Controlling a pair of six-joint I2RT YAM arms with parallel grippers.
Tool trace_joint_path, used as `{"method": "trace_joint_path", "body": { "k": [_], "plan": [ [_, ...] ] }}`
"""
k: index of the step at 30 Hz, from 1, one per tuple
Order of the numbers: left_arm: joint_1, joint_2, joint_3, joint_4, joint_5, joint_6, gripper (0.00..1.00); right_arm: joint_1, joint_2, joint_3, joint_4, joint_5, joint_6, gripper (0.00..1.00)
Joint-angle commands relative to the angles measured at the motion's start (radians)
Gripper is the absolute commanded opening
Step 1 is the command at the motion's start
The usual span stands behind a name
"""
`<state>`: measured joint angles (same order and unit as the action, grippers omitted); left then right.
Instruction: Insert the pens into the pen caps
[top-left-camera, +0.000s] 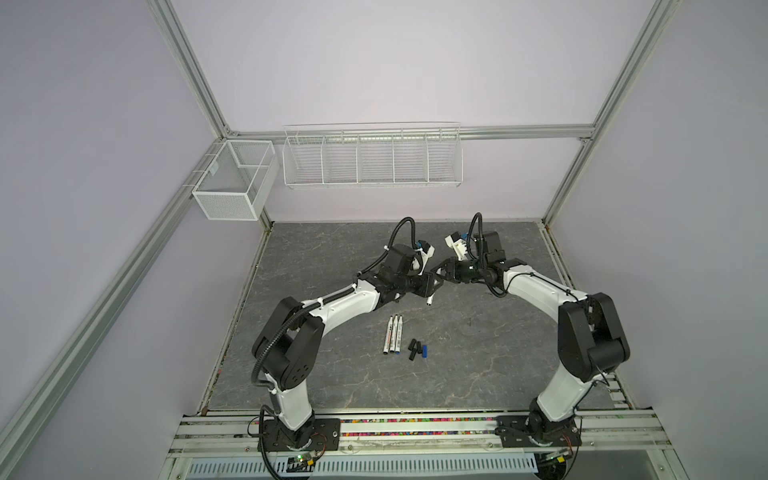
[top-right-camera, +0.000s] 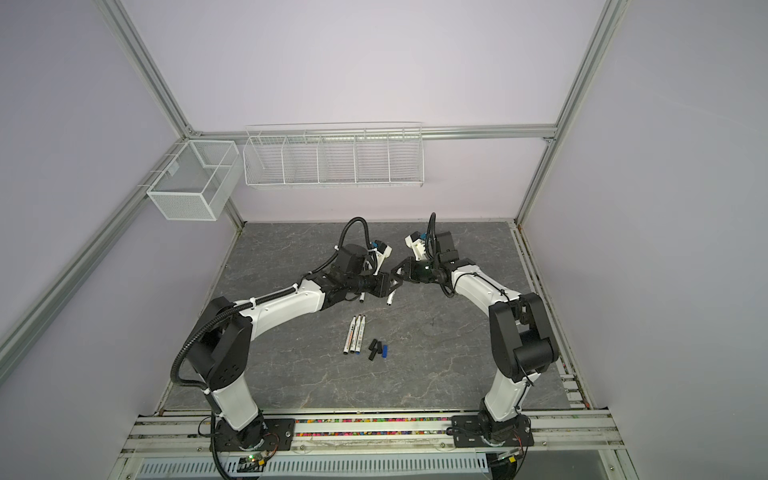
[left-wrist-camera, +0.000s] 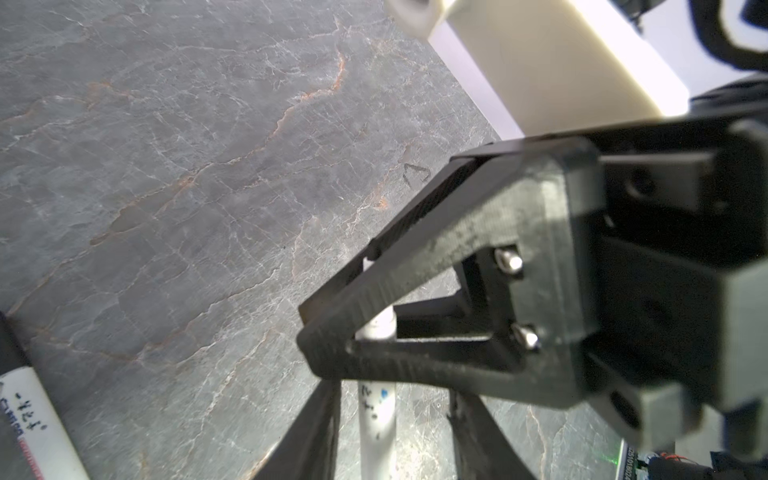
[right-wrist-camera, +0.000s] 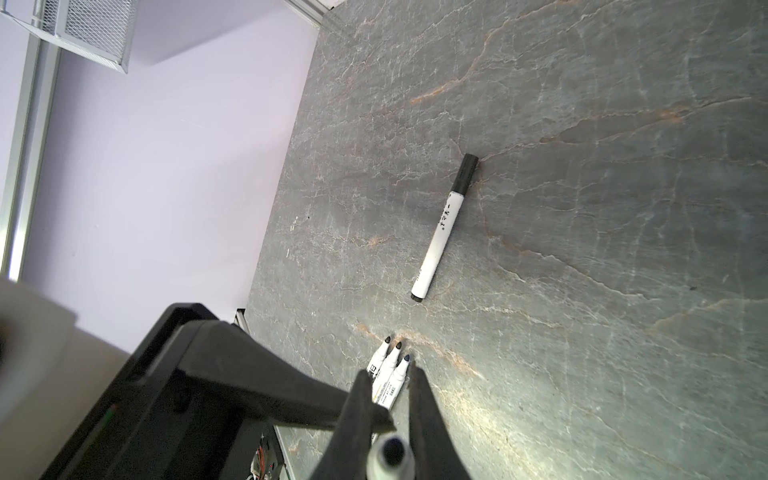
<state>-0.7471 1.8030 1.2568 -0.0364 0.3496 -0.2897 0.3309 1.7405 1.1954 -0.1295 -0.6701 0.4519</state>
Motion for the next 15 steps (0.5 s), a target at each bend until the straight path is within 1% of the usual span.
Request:
{"method": "trace_joint_path", "body": {
  "k": [1, 15],
  "plan": [
    [-0.005, 0.037, 0.035, -0.026, 0.017, 0.017, 0.42, -0.009, -0.052, -0.026, 0.03, 0.003, -0.006, 0.08],
    [-0.005, 0.067, 0.056, -0.016, 0.059, 0.024, 0.32, -0.036, -0.067, -0.051, 0.072, -0.015, 0.033, 0.07]
  ]
}}
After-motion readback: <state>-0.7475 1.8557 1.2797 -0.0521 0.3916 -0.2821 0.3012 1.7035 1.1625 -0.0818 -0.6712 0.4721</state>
